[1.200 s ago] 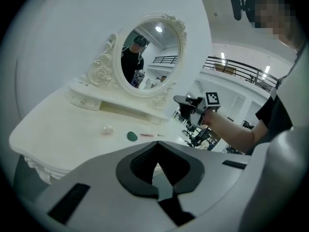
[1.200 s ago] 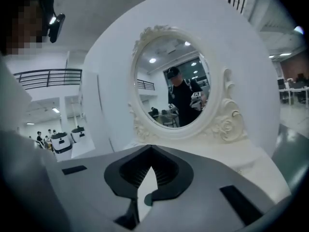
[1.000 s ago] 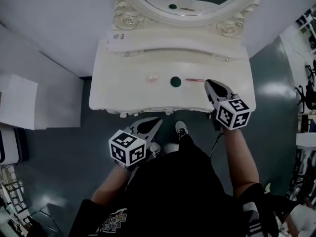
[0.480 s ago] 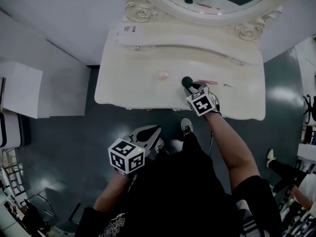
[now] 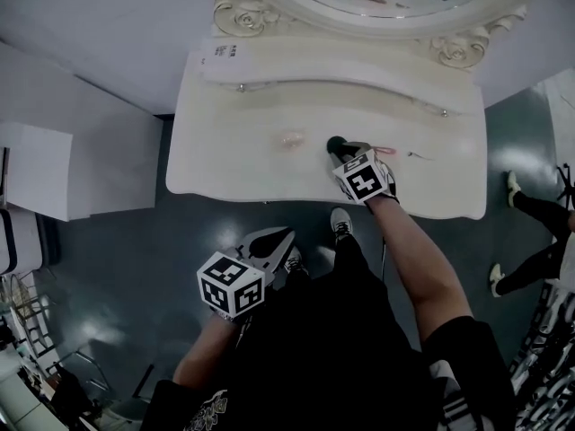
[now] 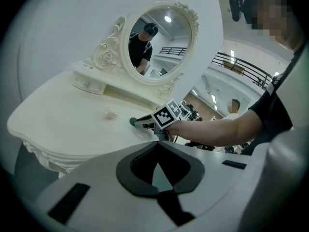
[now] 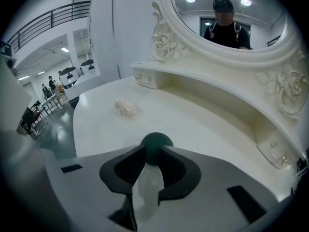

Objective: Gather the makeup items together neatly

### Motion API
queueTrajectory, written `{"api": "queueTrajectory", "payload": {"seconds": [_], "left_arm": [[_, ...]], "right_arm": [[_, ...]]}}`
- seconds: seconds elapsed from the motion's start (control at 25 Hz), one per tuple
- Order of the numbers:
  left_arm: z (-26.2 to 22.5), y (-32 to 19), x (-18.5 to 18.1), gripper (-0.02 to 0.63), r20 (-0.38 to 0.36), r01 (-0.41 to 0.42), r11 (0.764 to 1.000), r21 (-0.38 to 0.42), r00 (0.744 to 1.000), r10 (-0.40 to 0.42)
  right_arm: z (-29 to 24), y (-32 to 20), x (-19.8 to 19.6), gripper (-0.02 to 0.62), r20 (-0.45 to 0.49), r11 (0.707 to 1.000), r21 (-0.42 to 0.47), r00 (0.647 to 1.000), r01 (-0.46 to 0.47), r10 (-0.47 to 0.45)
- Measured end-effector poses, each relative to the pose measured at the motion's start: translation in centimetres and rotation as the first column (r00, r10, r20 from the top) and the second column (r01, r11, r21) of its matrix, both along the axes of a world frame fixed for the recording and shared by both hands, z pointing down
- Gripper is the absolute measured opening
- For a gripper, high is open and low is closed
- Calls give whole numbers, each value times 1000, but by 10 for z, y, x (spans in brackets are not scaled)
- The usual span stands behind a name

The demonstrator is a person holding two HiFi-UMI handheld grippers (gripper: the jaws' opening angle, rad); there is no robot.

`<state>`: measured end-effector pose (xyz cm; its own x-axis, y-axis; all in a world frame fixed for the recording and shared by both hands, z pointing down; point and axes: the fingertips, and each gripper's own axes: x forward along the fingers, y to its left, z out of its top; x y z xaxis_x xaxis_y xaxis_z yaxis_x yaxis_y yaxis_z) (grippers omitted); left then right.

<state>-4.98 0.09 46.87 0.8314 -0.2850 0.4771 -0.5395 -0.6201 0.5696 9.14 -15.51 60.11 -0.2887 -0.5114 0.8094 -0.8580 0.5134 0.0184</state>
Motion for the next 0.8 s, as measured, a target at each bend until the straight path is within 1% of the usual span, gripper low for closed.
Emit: {"api": "queueTrajectory", "payload": {"seconds": [0.08,0.2,0.28,0.44,0.52,0.56,0.6,0.64,0.72,0.8], "left_arm": [[3,1,4,8,4,-12,1000,-7,1000,12],[3,3,10,8,7,-29,1000,-8,1000,29],[3,4,12,8,9,-39,999,-3,999,39],[0,5,8,8,6,-50,999,12,999,50],[-3,5,6,8,2,-57,998,21,998,57],[-5,6,6,8,-2,-62,998,27,998,62],[-7,6,6,8,-6,-68,997,35,998,68],[-10,7,7,8,-11,-74,996,43,997,74],[-15,9,9,8,-20,-84,994,63,996,86],[-22,14,11,8,-25,-96,992,86,995,99]], "right_arm": [[0,-4,-1,101,18,1000,3,1000,-6,6],[0,-9,0,101,19,1000,-12,1000,0,0],[-4,-10,0,101,38,1000,-7,999,-14,14],[-24,3,-2,107,89,998,46,995,-44,40],[-43,16,-2,109,141,994,82,988,-75,63],[-55,23,-2,106,184,990,98,980,-102,82],[-69,32,-2,65,238,984,112,966,-135,105],[-83,41,-1,40,301,977,124,945,-173,129],[-112,60,-1,29,421,959,140,892,-245,166],[-140,82,-3,29,497,943,156,848,-295,183]]}}
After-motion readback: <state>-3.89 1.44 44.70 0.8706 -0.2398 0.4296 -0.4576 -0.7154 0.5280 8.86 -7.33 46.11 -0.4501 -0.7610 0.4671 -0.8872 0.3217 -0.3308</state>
